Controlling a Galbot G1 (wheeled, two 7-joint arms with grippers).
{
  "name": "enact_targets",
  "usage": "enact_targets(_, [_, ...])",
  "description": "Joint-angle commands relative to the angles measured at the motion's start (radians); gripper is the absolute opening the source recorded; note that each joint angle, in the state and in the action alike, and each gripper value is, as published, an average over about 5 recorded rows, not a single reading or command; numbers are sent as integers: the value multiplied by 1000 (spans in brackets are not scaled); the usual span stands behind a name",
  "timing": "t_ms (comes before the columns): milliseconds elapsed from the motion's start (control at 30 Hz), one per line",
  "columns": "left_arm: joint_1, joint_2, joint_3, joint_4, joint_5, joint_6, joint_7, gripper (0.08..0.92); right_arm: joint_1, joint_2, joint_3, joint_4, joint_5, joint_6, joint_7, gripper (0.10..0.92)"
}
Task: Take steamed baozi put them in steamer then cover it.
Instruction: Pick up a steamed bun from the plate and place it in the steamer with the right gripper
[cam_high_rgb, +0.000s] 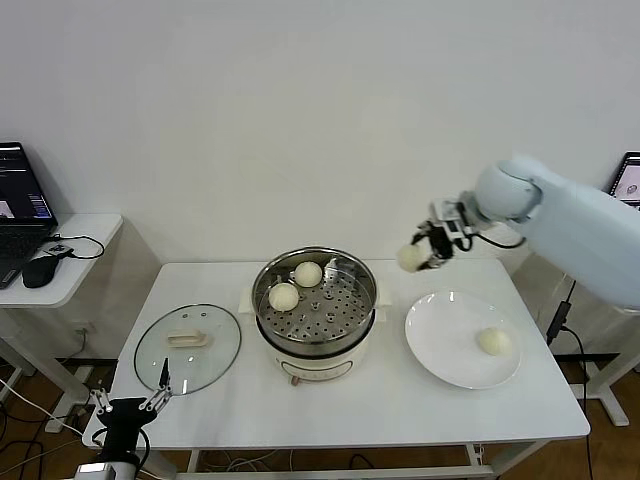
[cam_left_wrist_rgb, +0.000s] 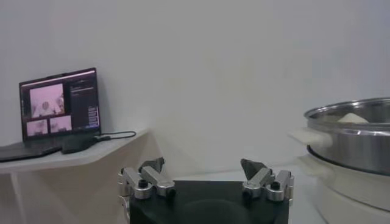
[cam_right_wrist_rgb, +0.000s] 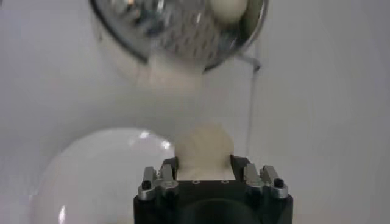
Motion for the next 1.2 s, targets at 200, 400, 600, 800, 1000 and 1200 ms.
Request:
enact_targets(200, [0, -11, -1, -7, 4, 2, 1, 823, 2, 221, -176, 24, 68, 83, 84, 560])
enact_targets(400, [0, -21, -5, -7, 4, 0, 1, 823, -25, 278, -222, -13, -10, 217, 115, 560])
enact_targets(600, [-1, -30, -6, -3, 4, -3, 1, 823, -42, 332, -241, -71, -141, 353, 140, 560])
enact_targets(800, [0, -32, -10, -1, 0, -6, 0, 823, -41, 360, -256, -95, -176, 428, 146, 560])
enact_targets(1000, [-4, -33, -9, 3, -1, -8, 0, 823, -36, 379, -264, -95, -177, 455, 147, 567])
enact_targets(1200, [-4, -33, -8, 4, -2, -9, 0, 823, -25, 379, -278, -74, -177, 464, 129, 569])
